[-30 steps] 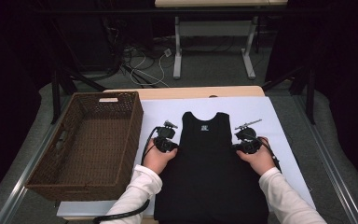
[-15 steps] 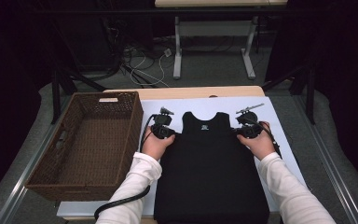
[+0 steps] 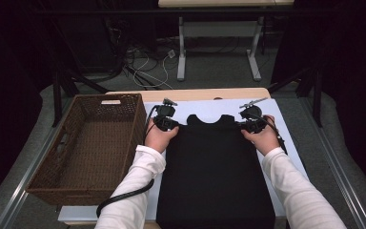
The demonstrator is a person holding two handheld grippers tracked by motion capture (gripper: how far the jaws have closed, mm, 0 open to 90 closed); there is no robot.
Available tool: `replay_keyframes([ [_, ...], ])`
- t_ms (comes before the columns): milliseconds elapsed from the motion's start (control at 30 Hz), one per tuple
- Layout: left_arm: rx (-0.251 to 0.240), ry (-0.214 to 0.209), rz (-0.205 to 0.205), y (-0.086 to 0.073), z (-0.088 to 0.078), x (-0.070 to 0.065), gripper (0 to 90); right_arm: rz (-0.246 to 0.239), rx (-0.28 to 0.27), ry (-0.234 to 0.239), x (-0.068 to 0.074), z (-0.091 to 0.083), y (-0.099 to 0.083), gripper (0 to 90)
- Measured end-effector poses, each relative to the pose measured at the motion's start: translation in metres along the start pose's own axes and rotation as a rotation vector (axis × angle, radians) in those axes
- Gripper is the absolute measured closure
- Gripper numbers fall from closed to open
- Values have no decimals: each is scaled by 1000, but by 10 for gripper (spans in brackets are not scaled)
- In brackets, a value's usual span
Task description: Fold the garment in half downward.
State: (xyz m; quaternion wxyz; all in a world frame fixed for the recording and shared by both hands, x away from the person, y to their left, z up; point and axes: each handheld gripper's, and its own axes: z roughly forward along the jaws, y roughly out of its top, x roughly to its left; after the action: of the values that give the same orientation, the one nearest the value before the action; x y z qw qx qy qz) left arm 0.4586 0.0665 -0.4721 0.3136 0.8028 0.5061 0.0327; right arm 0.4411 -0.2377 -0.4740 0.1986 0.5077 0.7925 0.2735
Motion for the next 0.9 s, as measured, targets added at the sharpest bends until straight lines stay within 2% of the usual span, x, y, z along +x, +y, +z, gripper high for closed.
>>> replay_keyframes([
  [133,-10,-19,12,-15,-12,-7,875,-28,-20,11,9,-15,-10,884],
  [233,-14,-17,43,-26,-21,-15,874,-52,-37,14,17,-27,-19,884],
  [267,-13,-21,40,-29,-22,-18,875,-51,-46,26,19,-32,-23,884],
  [400,4,-7,90,-42,-28,-28,874,-71,-44,40,26,-40,-37,884],
  [567,13,-22,103,-64,-30,-35,874,-84,-37,67,32,-45,-57,883],
  [600,11,-31,93,-69,-31,-35,874,-85,-30,68,34,-46,-63,883],
  [733,36,-37,116,-85,-33,-40,873,-82,-20,89,36,-50,-78,883],
  [900,42,-63,103,-105,-36,-44,872,-69,-11,110,40,-57,-95,882],
])
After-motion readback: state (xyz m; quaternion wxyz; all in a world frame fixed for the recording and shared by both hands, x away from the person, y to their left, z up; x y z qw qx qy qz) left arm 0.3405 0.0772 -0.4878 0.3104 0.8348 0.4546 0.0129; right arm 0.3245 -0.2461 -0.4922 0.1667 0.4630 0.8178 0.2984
